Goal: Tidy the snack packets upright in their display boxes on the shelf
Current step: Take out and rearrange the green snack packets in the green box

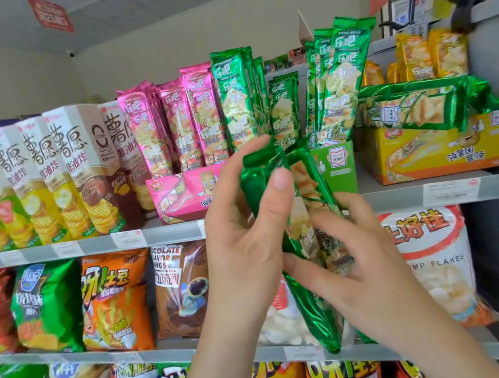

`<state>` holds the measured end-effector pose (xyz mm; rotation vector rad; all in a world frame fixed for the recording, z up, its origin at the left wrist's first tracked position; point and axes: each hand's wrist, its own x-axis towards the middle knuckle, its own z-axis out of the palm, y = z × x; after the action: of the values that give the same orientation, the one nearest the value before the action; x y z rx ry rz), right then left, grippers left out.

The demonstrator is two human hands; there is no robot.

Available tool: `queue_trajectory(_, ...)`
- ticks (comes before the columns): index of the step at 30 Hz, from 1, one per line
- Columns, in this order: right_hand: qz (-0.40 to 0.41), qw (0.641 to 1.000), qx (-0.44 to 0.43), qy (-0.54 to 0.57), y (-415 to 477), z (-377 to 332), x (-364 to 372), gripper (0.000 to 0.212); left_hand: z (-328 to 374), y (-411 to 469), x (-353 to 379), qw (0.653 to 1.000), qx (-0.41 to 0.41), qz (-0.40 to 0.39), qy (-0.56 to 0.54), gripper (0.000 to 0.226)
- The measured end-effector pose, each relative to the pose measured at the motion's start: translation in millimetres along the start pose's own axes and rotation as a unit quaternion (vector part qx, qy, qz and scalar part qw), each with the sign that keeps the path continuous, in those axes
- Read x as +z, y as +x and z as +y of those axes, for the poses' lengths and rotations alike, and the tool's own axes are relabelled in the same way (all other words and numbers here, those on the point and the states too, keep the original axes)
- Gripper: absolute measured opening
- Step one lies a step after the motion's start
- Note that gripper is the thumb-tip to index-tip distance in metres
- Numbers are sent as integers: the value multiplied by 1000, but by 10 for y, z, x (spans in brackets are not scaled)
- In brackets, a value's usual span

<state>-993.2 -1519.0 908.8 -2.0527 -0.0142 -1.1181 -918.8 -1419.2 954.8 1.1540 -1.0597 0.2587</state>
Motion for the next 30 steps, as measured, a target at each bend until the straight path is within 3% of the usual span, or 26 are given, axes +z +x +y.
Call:
queue_trajectory(4,9,1000,-4,-11,-48,-12,25,37,17,-45,72,992,-84,75,-62,12)
queue_trajectory(7,-15,999,9,50,-74,-30,1,42,34,-15,-1,962,-183,118,-162,86)
queue_trajectory(9,-38,995,16,93,-92,-34,-10,42,79,44,-31,956,-201,130,-170,97)
queue_trajectory(11,-52,988,25,143,-107,-27,-20,35,45,50,-52,951,-228,116,-171,88)
queue_trajectory(13,-37,979,45,195,-107,-11,-43,31,-28,45,-67,948,-240,83,-193,54)
queue_trajectory(16,-31,959,58,277,-88,47,-80,44,-81,-11,-116,955,-209,27,-210,29)
queue_trajectory(19,-68,936,79,336,-68,93,-103,51,-97,-32,-127,968,-199,43,-147,42)
queue_trajectory(23,-50,946,124,295,-63,174,-106,46,-59,-37,-110,952,-236,67,-184,32)
queue_trajectory(26,-82,930,116,340,-96,120,-57,39,-26,-38,-61,962,-215,72,-151,27)
queue_trajectory(30,-116,903,114,397,-119,68,-69,47,-11,-36,-58,976,-177,96,-85,58)
